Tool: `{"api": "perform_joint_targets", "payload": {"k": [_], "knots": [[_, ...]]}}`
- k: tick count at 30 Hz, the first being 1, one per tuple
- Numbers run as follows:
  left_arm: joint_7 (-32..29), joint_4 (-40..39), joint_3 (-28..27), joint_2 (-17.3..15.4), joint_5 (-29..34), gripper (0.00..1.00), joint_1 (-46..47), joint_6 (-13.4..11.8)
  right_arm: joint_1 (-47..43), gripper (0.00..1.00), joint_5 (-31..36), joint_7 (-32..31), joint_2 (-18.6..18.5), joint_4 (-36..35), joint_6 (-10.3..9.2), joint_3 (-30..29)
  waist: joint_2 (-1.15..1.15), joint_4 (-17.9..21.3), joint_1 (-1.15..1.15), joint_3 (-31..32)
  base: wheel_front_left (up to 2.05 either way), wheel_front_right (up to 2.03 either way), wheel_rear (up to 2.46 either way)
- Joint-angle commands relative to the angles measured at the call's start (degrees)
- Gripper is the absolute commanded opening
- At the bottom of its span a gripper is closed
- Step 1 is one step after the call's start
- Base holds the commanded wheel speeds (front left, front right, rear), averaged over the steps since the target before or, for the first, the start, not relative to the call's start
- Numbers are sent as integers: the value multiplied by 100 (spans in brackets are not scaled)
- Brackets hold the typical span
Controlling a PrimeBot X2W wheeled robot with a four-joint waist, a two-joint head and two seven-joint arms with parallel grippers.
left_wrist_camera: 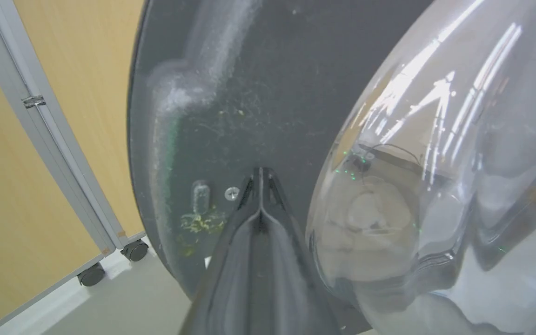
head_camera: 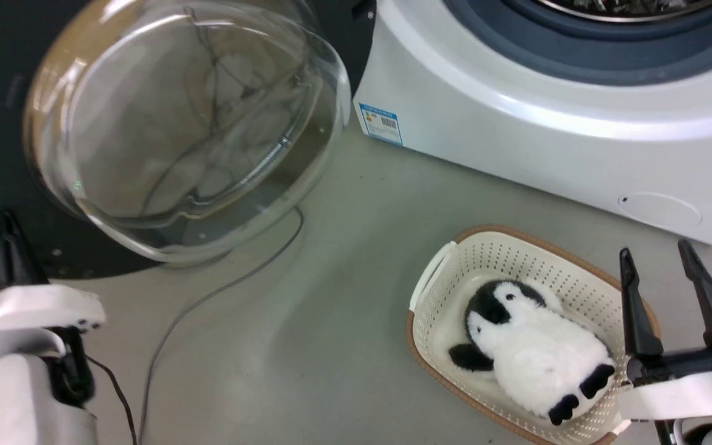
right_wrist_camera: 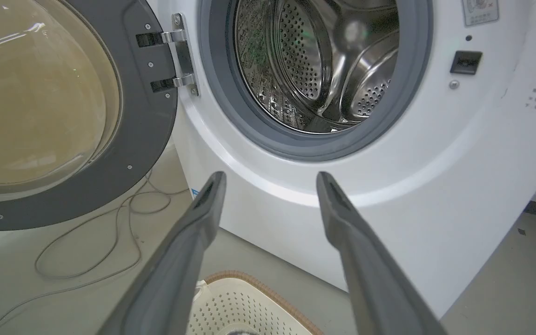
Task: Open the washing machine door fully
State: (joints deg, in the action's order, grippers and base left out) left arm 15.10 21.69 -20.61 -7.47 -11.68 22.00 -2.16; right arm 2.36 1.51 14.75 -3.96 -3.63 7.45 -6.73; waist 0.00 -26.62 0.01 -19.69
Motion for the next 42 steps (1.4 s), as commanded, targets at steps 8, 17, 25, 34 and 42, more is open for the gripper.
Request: {"api": "perform_joint_targets", "payload": {"k": [8, 17, 25, 34, 42], "knots": [[-10, 608, -464, -246, 155, 0, 693, 198, 245, 100, 18, 25, -139, -15, 3, 77, 0, 122, -1, -226, 0, 0, 0], [-10, 1144, -781, -410, 349, 0, 1006, 249, 292, 100, 27, 25, -113, 21, 3, 88, 0, 292, -1, -178, 0, 0, 0], [-10, 1272, -877, -438, 536, 0, 937, 380, 211, 100, 12, 25, -17, 66, 3, 70, 0, 412, -1, 104, 0, 0, 0], [-10, 546, -907, -223, 743, 0, 303, 613, 3, 100, -76, 25, 88, 118, 3, 3, 0, 523, -1, 702, 0, 0, 0], [-10, -396, -404, 200, 1004, 0, -283, 756, -148, 100, -299, 25, 106, 124, 3, -44, 0, 675, -1, 1112, 0, 0, 0]]}}
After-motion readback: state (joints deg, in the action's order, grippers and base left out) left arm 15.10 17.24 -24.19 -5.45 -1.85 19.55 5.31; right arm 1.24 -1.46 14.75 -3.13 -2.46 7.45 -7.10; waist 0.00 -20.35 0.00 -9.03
